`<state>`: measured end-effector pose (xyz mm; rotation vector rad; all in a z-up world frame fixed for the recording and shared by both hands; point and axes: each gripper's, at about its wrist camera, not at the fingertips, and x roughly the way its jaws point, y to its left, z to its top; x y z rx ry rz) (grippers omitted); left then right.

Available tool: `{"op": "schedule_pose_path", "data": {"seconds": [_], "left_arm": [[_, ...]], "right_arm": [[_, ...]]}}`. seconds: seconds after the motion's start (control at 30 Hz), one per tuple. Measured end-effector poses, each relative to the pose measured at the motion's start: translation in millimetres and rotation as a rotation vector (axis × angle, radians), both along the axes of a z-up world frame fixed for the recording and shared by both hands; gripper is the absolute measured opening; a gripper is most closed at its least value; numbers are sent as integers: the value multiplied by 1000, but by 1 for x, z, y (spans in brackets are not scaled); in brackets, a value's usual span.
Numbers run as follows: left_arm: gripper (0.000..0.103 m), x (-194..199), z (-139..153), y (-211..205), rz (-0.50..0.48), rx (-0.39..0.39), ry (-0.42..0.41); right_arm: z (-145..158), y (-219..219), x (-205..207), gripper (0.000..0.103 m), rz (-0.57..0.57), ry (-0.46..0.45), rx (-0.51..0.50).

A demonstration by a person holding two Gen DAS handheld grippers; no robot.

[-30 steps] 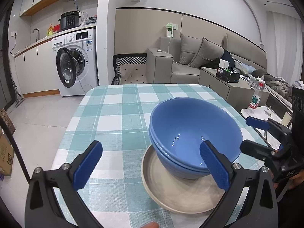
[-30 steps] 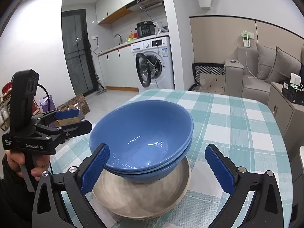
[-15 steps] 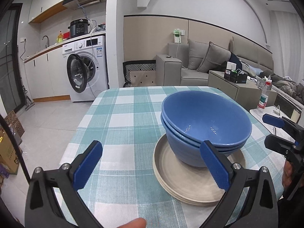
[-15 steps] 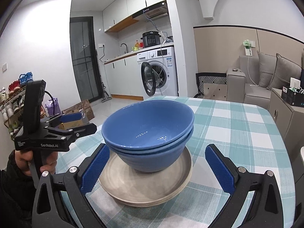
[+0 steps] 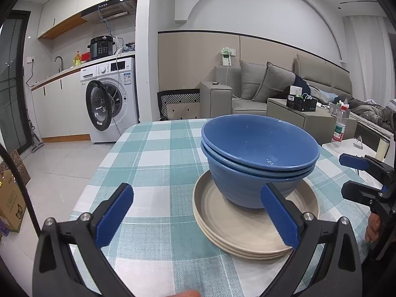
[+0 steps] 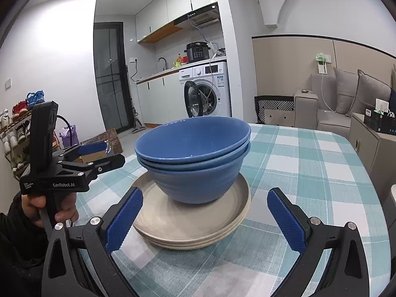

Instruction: Organize plates and bowls

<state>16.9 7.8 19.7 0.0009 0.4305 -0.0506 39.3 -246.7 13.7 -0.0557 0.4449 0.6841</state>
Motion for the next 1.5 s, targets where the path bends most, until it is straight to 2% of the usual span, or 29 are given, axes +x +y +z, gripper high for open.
{"op": "schedule_pose_path", "data": {"seconds": [0.3,1.5], "left_arm": [[103,-3,-2,-1,-6,-14,-23],[103,-2,-7,0,0,-11,-31]], "right_arm": [[-2,4,-14,102,20,-46,-6],[-3,9,-19,102,50,-59,-1]]}}
